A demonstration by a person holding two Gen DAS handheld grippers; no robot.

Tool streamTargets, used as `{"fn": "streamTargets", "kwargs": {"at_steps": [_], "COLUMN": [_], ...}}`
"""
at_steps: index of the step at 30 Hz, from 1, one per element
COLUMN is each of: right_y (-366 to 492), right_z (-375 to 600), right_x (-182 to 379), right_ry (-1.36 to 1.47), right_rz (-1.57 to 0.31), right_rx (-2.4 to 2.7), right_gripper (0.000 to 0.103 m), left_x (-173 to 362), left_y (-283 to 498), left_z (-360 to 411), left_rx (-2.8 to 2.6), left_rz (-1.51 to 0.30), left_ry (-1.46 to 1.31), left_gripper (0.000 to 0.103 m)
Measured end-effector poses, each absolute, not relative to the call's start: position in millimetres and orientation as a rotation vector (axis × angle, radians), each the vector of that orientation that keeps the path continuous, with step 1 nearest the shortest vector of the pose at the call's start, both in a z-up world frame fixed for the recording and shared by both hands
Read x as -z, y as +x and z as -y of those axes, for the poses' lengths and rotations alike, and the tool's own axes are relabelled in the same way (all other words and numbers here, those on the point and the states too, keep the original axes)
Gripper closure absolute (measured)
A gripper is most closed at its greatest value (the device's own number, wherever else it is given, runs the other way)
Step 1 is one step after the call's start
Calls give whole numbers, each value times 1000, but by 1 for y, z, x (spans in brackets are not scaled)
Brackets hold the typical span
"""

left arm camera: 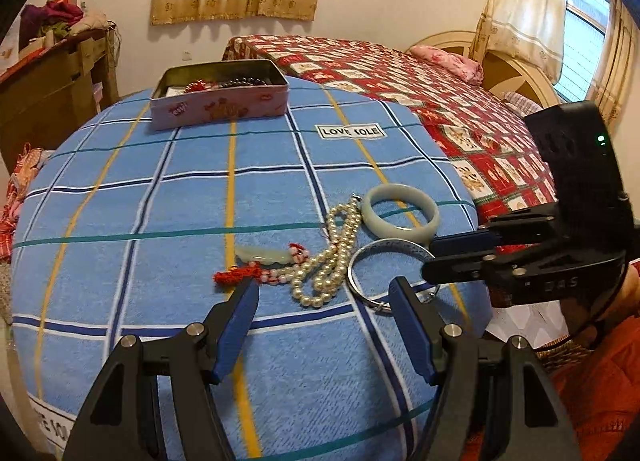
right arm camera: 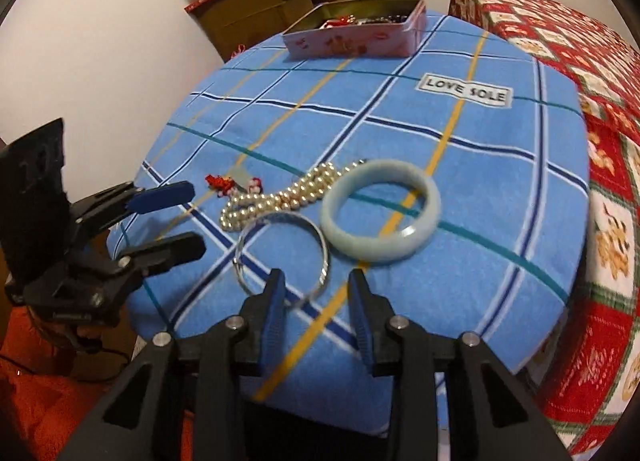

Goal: Organize jewelry
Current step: 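Move both open tools back toward the pearl necklace and bangles, then grasp the pearl necklace with the left tool while the right tool grasps the silver bangle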

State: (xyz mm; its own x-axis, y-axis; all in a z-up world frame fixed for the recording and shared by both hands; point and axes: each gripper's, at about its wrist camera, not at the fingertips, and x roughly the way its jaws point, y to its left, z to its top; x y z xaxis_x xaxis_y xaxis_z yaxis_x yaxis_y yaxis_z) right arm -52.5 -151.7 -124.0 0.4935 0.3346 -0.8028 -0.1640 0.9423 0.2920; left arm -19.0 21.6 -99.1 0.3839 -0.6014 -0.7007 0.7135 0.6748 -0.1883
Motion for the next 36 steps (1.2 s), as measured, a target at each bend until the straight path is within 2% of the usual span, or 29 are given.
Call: {"fn": "streamTargets", "kwargs": {"at_steps": [2, 4, 7, 14, 22, 24, 25, 27, 32, 35, 36], "right_y": [-50, -49, -52, -69, -66, -61, -58, -54, -53, -51, -50], "right_z": [143, 137, 141, 168, 216, 224, 229, 238, 240, 243, 245], "right_x": [125, 126, 125, 101, 68, 67, 68, 70, 71, 72, 72], "right_ry": [148, 80, 59, 138, 216, 229, 247, 288, 294, 301, 306], "right_rz": [-1007, -996, -994, -926, -783, -765, -758, -755, -754, -753, -752], "right_rx": [-309, -284, -282, -274, -100, -64, -48, -36, -35, -35, -33], "right_gripper": [69, 88, 94, 95, 95, 95, 95, 95, 95, 95, 94], "left_x": [96, 94, 91, 81, 98, 104, 108, 116, 122, 122, 122], "left_y": [-18, -16, -12, -12, 2, 5, 8, 12, 11, 18, 21], "left_z": [-27, -31, -29, -2, 36, 42, 45, 48, 47, 46, 45], "left_rx": [832, 825, 833, 930, 985, 987, 979, 959, 953, 931, 936], "left_rz": [-814, -812, -807, -765, -803, -828, -854, -898, -920, -940, -956], "left_ry": [144, 130, 130, 190, 279, 292, 299, 316, 345, 324, 298], "left_gripper": [35, 35, 35, 35, 37, 50, 53, 71, 73, 89, 90]}}
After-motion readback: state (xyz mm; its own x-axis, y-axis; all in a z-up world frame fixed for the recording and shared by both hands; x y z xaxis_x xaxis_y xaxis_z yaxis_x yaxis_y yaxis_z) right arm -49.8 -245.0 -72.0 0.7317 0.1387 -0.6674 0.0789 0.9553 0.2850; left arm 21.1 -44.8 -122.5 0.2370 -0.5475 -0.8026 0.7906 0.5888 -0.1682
